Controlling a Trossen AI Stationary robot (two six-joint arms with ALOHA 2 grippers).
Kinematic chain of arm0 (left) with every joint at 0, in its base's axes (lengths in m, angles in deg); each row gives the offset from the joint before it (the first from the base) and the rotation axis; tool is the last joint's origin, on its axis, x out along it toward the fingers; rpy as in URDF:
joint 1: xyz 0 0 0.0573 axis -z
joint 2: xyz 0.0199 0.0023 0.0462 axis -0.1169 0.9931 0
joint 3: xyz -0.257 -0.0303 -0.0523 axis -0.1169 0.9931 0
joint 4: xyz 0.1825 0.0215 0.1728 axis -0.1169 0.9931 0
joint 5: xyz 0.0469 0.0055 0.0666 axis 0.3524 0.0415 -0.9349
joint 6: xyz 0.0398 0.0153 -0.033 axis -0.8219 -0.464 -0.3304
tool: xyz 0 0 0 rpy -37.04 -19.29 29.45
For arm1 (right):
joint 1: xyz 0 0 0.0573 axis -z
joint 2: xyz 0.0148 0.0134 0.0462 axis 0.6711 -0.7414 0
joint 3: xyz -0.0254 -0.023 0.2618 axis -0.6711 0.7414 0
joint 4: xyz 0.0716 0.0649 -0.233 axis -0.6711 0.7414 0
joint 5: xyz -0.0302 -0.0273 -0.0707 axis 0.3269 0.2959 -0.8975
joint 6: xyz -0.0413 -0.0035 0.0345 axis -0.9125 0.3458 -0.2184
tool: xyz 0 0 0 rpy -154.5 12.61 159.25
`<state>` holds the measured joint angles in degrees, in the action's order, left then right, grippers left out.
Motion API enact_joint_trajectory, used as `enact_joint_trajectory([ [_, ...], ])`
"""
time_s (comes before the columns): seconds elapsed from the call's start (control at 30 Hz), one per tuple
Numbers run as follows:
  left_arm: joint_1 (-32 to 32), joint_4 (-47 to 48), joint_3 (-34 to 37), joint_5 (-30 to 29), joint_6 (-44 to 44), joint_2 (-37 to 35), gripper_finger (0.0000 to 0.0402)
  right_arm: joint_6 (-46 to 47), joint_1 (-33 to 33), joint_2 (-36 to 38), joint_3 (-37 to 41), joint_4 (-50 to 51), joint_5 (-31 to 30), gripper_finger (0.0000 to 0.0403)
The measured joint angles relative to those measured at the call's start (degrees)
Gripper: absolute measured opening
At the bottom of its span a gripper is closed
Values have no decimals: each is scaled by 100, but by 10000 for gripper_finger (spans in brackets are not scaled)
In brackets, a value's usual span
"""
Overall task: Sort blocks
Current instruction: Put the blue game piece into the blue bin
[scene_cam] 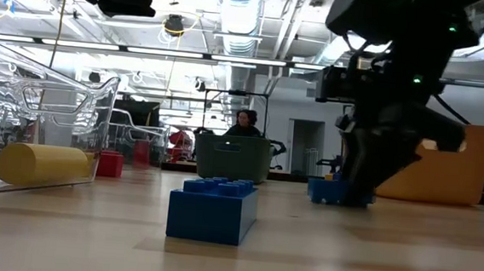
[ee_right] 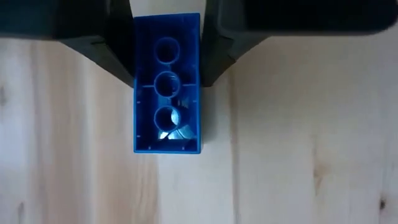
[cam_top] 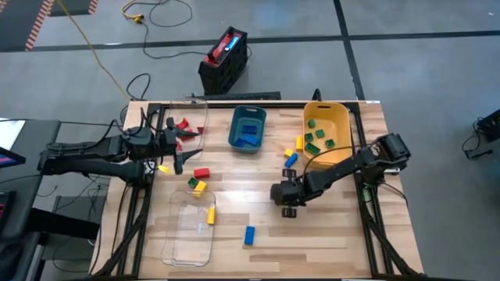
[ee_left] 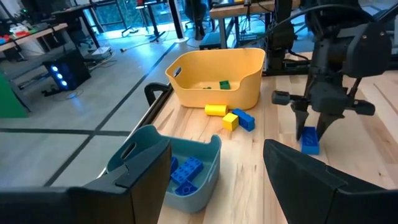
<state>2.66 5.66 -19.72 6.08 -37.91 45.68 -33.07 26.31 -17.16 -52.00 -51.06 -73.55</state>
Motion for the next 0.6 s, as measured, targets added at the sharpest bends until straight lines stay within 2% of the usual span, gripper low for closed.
enact_joint_trajectory([
  [0.13, 2, -109, 0, -2, 19, 125, 248, -566, 347, 12, -356, 5, 8, 109],
  [0.33, 2, -180, 2, -24, 13, 596, 248, -1739, 1384, 31, -1381, -20, -3, 121],
  [0.43, 2, -190, 2, -90, 5, 801, 248, -2015, 1975, 31, -1921, 20, 20, 122],
  [0.6, 2, -180, 2, -122, 84, 1014, 248, -2262, 2846, -183, -2453, 127, 665, 122],
])
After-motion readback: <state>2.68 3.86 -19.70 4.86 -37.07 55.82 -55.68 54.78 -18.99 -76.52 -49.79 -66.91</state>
